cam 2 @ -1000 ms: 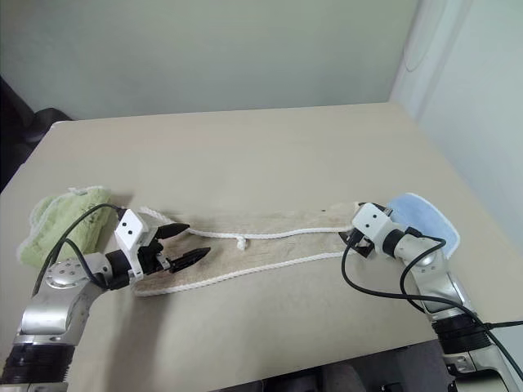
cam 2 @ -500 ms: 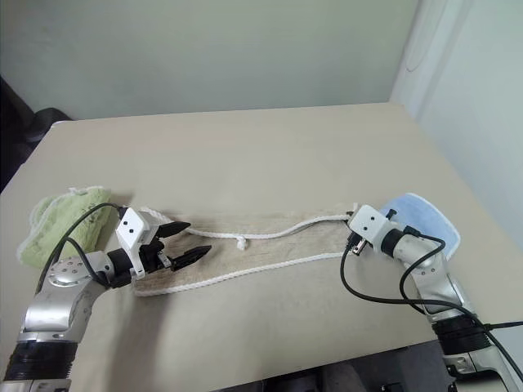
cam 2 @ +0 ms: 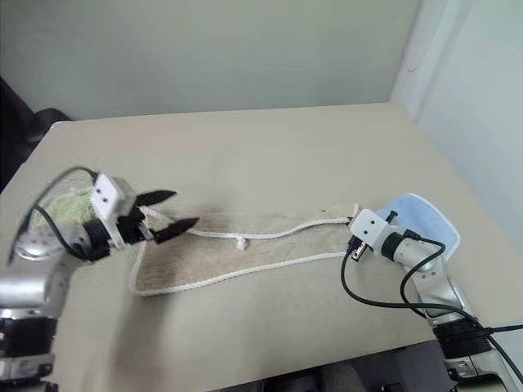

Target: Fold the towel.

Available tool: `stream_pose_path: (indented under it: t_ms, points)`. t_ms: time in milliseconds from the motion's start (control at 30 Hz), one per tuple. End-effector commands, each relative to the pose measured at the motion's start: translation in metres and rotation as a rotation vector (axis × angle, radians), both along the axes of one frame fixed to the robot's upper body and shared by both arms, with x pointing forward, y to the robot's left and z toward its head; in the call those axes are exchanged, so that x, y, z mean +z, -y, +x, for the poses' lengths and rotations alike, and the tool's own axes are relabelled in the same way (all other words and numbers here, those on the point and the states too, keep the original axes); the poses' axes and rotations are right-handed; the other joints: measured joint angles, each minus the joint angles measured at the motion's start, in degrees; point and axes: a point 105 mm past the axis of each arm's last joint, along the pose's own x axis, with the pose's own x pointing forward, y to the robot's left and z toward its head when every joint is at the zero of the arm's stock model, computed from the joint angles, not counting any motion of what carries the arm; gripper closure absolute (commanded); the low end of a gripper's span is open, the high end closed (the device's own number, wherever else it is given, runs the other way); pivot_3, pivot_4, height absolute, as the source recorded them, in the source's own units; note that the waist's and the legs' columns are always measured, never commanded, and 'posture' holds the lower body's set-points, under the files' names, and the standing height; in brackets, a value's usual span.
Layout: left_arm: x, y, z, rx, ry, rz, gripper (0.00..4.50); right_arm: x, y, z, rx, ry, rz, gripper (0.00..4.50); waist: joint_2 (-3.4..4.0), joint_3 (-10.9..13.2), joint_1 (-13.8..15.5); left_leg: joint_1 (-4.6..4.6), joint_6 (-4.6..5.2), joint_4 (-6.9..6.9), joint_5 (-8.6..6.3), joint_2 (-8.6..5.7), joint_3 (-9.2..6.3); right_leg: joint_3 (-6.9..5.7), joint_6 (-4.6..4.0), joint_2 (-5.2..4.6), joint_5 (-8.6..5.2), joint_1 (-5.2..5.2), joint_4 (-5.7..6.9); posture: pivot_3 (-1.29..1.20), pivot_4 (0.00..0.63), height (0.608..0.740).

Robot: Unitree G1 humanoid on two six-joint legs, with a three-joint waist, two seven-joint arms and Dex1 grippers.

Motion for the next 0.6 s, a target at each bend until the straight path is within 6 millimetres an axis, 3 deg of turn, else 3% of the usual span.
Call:
stream_pose_path:
  t_ms: [33,300,600]
  points:
    - [0.015,-0.01,0.007,-0.05,0.01,0.092,0.0,0.015,-0.006,0.002,0.024,0.061,0.001,4.48,0.0,0.0,0.01,0.0,0.0,0.01,0.0,0.0,0.0,0.0,-0.01,0.0,0.0,0.0,0.02,0.0,0.15,0.74]
    - [0.008,-0.026,0.029,-0.2,-0.143,0.548,0.0,0.013,-0.013,0.008,0.031,0.061,0.012,4.48,-0.03,-0.02,0.36,-0.13,0.07,0.01,0.03,-0.01,-0.04,-0.01,0.04,-0.04,0.11,-0.08,-0.01,0.0,0.15,0.74]
    - [0.021,-0.03,0.034,-0.36,-0.335,0.948,0.0,0.006,-0.023,0.007,0.041,0.04,0.045,4.48,-0.12,-0.07,0.39,-0.57,0.4,0.01,0.2,-0.08,-0.14,-0.04,-0.13,-0.1,0.44,-0.36,-0.2,0.0,0.15,0.74]
